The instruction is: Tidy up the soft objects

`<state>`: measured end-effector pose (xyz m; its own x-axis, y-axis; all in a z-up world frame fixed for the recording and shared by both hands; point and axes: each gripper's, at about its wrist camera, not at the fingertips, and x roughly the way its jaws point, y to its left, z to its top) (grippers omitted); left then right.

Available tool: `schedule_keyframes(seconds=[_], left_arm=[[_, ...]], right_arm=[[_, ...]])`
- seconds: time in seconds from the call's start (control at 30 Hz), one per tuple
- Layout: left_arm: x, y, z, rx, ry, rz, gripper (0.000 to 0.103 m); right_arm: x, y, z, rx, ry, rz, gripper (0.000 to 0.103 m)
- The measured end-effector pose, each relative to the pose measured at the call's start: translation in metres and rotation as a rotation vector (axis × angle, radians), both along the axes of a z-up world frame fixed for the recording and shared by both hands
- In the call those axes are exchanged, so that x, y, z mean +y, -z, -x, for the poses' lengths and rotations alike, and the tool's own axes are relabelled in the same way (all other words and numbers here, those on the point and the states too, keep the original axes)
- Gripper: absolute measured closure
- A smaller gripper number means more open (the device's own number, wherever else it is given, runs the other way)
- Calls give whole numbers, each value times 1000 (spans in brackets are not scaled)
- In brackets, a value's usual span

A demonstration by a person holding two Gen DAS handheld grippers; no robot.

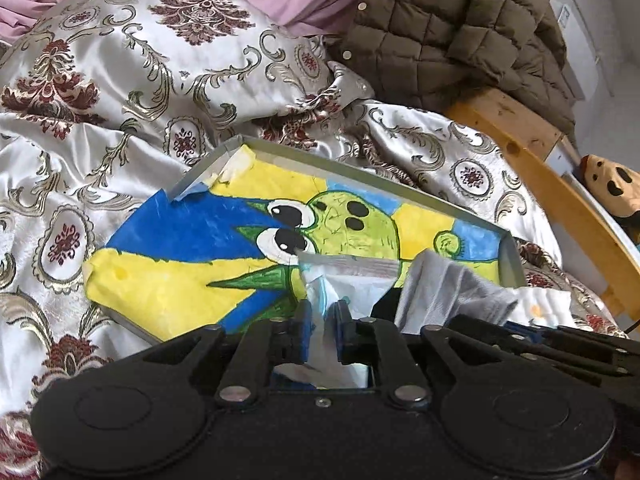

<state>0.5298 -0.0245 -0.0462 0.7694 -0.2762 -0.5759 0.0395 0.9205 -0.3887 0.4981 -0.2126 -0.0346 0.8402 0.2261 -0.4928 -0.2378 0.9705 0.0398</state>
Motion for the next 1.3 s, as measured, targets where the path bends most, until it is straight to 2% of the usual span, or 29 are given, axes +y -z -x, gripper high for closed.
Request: schedule_keyframes(seconds=[0.07,0.2,0.23,0.33,0.4,0.47,0.67,0.8,1.0,1.3], left_arm=[[-2,0,1,10,2,1,86],[-6,-6,6,10,-1,-1,84],[-6,-8,8,9,-2,-3,80],[-4,-20,20,-21,-11,-3,71],[0,-32,31,-56,-18,-6,64],[2,-46,45,-99,-24,-20,57],[9,-94,107,-258,-46,-70,37],[10,-122,151,-337,-36,-94,33],[10,-161,214,-435,-43,-144,26],[12,-197,292,-551,-59,-190,12]], right_arm=[[-2,0,2,-2,3,2,96],[-5,-5,11,-14,1,25,89],[-6,-8,15,-20,2,30,88],[-10,-18,29,-43,1,30,76],[-14,-27,42,-68,-3,26,63],[-19,-37,57,-100,-6,23,60],[-31,-77,118,-202,-31,-33,44],[-35,-100,163,-261,-54,-64,34],[-36,-127,223,-345,-90,-77,25],[-31,-163,302,-441,-133,-104,4]])
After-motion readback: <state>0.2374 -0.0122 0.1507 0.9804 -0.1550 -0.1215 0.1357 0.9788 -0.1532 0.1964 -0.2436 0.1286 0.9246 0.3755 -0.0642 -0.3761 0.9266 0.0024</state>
